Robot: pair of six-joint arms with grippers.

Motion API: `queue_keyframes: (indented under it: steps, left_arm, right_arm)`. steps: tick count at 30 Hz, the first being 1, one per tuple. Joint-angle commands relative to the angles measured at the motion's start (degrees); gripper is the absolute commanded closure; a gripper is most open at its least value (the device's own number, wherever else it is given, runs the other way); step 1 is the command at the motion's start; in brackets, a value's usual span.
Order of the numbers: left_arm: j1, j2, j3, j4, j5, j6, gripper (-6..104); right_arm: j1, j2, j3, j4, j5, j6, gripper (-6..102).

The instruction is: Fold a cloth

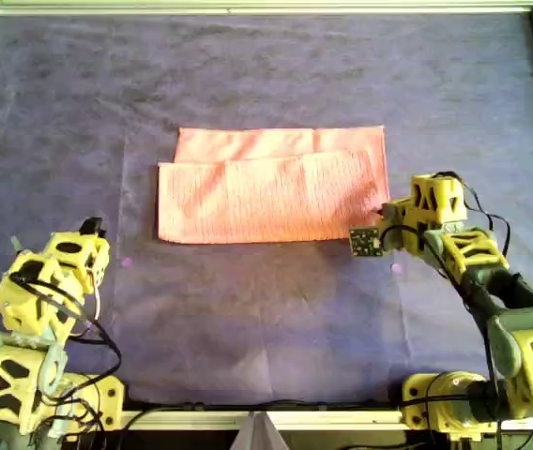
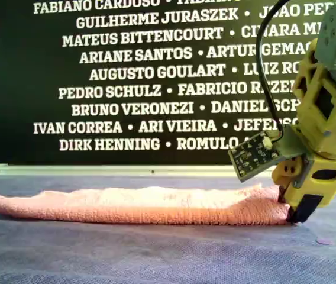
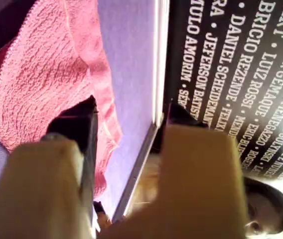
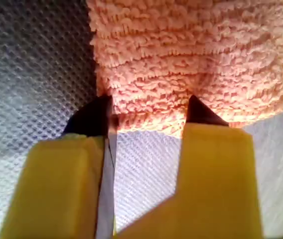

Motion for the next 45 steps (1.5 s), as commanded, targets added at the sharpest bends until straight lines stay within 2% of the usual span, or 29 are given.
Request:
queue_keyframes:
  steps: [1, 5, 7, 11, 19, 22, 26, 30, 33, 39, 45]
  left_arm:
    - [0.6, 0.9, -1.4, -1.1, -0.2, 0.3, 47]
    - [0.6, 0.9, -1.4, -1.1, -0.2, 0.3, 47]
    - [0.6, 0.9, -1.4, -1.1, -0.2, 0.3, 47]
    - [0.6, 0.9, -1.4, -1.1, -0.2, 0.3, 47]
    - [0.6, 0.9, -1.4, -1.1, -0.2, 0.3, 47]
    - [0.6, 0.9, -1.4, -1.1, -0.2, 0.3, 47]
    - [0.6, 0.9, -1.3, -1.1, -0.2, 0.3, 47]
    - [0.6, 0.9, -1.3, -1.0, -0.2, 0.3, 47]
    - [0.6, 0.9, -1.3, -1.0, -0.2, 0.3, 47]
    - [0.6, 0.9, 0.4, -1.0, -0.2, 0.3, 47]
    - [0.6, 1.0, 1.2, -1.0, -0.2, 0.3, 47]
  right_arm:
    - [-0.3, 1.1, -2.6, 1.2, 0.1, 0.44, 38]
    - [-0.4, 1.5, -1.9, 1.7, 0.2, 0.44, 38]
    - [-0.3, 1.1, -2.9, 4.4, 0.2, -0.26, 38]
    - [-0.2, 0.4, -5.6, 10.0, 0.1, 0.35, 38]
    - [-0.3, -3.3, -10.9, 10.7, 0.0, 0.44, 40]
    - [-0.3, -4.4, -12.3, 10.7, -0.6, 0.44, 48]
    - [-0.3, -4.5, -12.8, 10.6, -0.6, 0.09, 67]
    - [-0.3, -4.5, -12.9, 10.2, -0.8, 0.53, 87]
    - [-0.3, -3.6, -12.8, 10.0, -0.8, 0.53, 98]
    - [0.0, -1.9, -13.1, 10.1, -0.8, 0.62, 97]
    - [3.8, -1.8, -19.5, 10.7, 0.0, 0.62, 97]
